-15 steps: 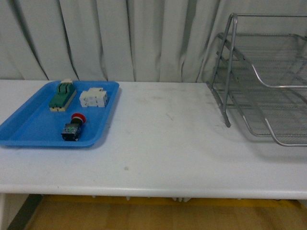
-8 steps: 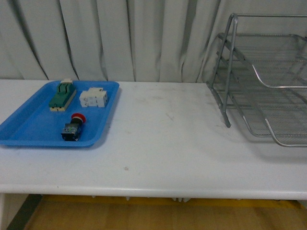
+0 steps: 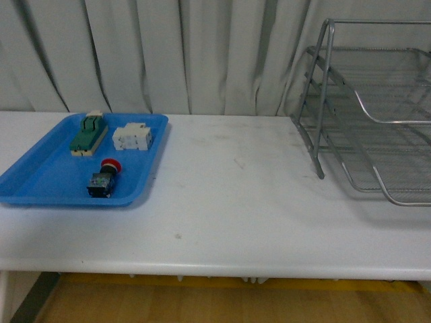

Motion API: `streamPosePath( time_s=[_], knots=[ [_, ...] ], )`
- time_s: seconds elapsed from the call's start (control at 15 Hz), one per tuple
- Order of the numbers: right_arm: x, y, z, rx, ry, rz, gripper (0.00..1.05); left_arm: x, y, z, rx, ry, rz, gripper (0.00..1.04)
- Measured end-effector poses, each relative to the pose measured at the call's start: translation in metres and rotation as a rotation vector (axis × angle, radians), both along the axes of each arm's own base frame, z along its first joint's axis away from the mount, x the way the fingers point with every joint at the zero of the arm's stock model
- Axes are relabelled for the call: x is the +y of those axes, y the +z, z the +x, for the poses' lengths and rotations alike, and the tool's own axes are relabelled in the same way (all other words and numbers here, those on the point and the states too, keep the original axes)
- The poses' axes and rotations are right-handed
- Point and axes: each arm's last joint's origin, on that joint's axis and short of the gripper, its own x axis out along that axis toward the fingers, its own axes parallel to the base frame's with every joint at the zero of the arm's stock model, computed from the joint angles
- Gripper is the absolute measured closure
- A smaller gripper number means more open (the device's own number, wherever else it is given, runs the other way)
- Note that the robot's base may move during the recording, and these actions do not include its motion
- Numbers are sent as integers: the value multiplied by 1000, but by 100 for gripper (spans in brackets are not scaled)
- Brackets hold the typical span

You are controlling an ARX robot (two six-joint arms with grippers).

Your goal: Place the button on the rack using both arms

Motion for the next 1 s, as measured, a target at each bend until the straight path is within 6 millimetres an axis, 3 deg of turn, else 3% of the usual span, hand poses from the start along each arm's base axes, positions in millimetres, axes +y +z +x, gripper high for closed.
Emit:
streamPosePath(
  time_s=[0.13,0.27,0.4,0.6,0.73,1.0],
  knots=[
    [0,0,0,0,0,0,6,-12,-12,76,111,-48,42,7],
    [0,0,0,0,0,0,6,-28,-36,136,241,-80,98,7],
    [0,0,0,0,0,0,6,-48,-65,179,355,-136,168,7],
    [0,0,0,0,0,0,6,-65,-107,211,470,-161,286,7],
    [0,0,0,0,0,0,6,-64,-134,223,546,-144,327,7],
    [0,0,0,0,0,0,6,-47,-137,244,563,-50,340,7]
  ],
)
